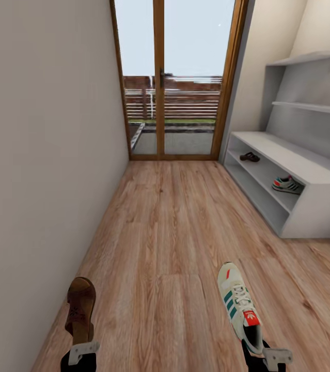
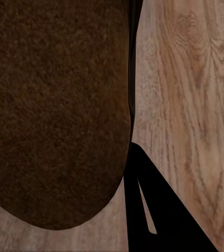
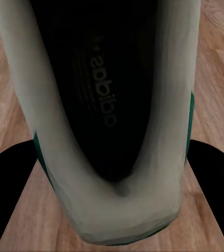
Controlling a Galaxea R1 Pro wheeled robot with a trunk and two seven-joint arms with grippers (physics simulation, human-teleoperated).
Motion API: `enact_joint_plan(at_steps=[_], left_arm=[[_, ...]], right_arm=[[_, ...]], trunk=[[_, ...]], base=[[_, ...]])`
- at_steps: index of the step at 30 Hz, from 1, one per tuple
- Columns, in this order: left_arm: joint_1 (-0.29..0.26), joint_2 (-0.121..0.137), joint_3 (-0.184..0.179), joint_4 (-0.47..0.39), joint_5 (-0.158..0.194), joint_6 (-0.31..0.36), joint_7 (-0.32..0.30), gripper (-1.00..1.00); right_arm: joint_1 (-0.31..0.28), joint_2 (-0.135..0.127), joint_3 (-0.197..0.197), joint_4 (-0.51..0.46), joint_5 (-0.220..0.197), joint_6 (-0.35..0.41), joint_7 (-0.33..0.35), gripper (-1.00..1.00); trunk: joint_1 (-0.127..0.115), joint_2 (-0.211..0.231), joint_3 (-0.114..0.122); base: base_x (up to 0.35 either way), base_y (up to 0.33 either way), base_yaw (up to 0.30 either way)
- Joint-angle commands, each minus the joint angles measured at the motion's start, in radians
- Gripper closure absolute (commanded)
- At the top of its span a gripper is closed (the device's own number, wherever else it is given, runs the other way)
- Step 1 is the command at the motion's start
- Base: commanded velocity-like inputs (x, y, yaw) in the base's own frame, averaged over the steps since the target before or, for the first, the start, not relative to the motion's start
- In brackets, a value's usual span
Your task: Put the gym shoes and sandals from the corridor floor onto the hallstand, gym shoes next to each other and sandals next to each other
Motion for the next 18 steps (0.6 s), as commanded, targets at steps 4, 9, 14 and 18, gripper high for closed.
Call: enact_joint_plan(at_steps=[4,9,14,18], left_arm=[[-0.001,-0.001,0.009,-0.001,-0.009,-0.003,-0.007,1.0],[-0.001,-0.001,0.009,-0.001,-0.009,-0.003,-0.007,1.0],[-0.001,-0.001,0.009,-0.001,-0.009,-0.003,-0.007,1.0],[-0.001,-0.001,0.009,-0.001,-0.009,-0.003,-0.007,1.0]], right_arm=[[-0.001,0.001,-0.009,0.0,0.007,-0.003,0.007,1.0],[-0.001,0.001,-0.009,0.0,0.007,-0.003,0.007,1.0],[-0.001,0.001,-0.009,0.0,0.007,-0.003,0.007,1.0],[-0.001,0.001,-0.009,0.0,0.007,-0.003,0.007,1.0]], trunk=[[0.0,0.0,-0.001],[0.0,0.0,-0.001],[0.0,0.0,-0.001],[0.0,0.0,-0.001]], base=[[0.337,0.0,0.0],[0.337,0.0,0.0],[0.337,0.0,0.0],[0.338,0.0,0.0]])
